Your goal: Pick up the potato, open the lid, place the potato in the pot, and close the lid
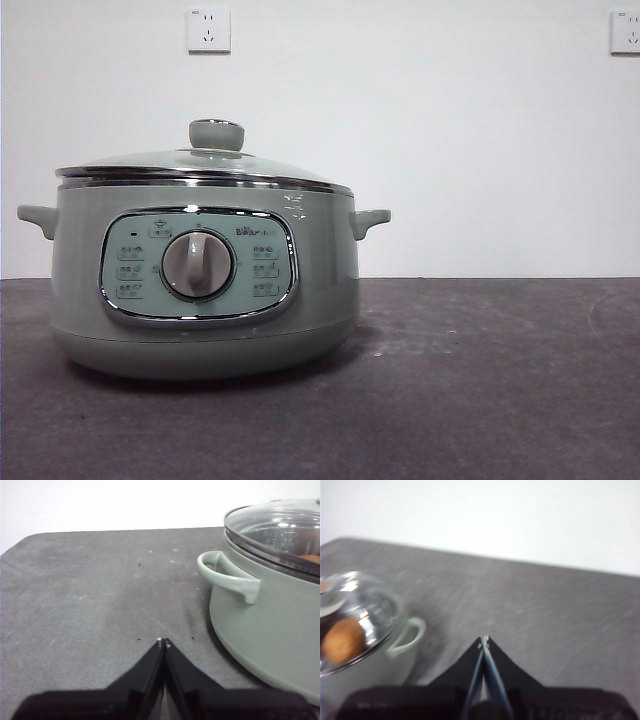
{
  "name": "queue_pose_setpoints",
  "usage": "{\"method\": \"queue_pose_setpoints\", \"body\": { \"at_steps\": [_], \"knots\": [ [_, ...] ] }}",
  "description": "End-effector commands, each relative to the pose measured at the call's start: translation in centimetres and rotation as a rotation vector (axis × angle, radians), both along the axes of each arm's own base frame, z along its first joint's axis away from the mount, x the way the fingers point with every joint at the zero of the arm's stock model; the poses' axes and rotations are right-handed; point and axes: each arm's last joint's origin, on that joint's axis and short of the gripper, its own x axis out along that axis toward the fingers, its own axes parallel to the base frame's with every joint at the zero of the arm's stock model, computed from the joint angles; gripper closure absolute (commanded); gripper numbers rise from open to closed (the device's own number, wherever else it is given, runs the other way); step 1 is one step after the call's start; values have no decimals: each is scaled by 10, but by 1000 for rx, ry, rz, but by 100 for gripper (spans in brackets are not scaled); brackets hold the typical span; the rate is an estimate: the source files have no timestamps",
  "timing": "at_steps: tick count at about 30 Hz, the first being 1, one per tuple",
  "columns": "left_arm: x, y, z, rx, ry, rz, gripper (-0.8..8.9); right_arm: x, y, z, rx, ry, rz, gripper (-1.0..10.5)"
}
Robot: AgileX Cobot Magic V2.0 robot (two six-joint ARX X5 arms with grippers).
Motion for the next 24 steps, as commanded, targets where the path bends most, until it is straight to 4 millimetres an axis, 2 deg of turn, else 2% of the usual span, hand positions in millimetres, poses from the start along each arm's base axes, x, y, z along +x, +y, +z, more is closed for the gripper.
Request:
{"method": "queue_pose_setpoints", "body": {
  "at_steps": [1, 8, 16, 20, 24],
  "knots": [
    [1, 0, -5, 2, 9, 2, 817, 4, -11, -20, -1, -39, 7, 946],
    [1, 0, -5, 2, 9, 2, 817, 0, -34, -80, 53, -131, -47, 946],
    [1, 0, -5, 2, 9, 2, 817, -6, -38, -155, 57, -57, -90, 946],
    [1, 0, -5, 2, 9, 2, 817, -8, -38, -175, 105, -49, -99, 946],
    [1, 0, -5, 2, 9, 2, 817, -9, -38, -180, 128, -42, -103, 946]
  ]
}}
